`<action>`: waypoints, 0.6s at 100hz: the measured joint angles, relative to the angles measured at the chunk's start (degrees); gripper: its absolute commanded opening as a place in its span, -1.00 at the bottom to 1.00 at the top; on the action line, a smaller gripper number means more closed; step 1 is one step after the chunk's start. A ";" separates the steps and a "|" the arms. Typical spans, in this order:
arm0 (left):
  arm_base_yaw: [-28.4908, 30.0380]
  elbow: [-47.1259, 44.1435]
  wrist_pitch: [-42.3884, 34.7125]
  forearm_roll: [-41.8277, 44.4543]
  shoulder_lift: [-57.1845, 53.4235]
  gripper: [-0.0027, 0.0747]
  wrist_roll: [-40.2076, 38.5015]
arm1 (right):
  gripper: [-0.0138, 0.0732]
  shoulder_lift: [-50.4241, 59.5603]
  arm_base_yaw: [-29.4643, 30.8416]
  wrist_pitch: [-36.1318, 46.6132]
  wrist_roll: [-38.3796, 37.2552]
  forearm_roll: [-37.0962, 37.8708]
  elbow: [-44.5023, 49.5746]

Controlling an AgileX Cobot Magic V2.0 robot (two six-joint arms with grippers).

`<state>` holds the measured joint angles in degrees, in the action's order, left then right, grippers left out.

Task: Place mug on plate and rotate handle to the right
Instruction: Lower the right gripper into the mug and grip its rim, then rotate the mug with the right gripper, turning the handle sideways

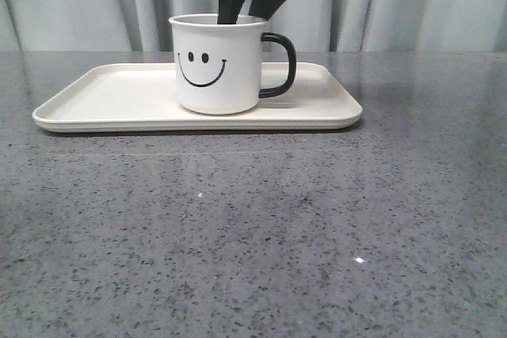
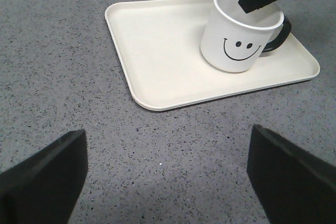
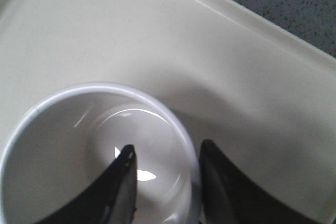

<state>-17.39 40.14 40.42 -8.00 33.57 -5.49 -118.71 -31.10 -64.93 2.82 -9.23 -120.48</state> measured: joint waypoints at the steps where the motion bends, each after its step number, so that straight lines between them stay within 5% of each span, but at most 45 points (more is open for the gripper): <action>1: 0.00 0.00 0.00 0.00 0.00 0.62 0.00 | -0.35 0.00 0.00 0.00 0.00 0.00 0.00; 20: 0.00 0.00 0.00 0.00 0.00 0.62 0.00 | -0.85 0.00 0.00 0.77 0.00 0.36 0.00; 60: 0.00 0.00 0.00 0.00 0.00 0.62 0.00 | -0.82 0.00 2.33 -3.60 10.74 -1.34 -4.35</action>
<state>-17.39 40.14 40.42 -8.00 33.57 -5.49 -118.71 -28.77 -68.53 13.56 -10.57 -124.83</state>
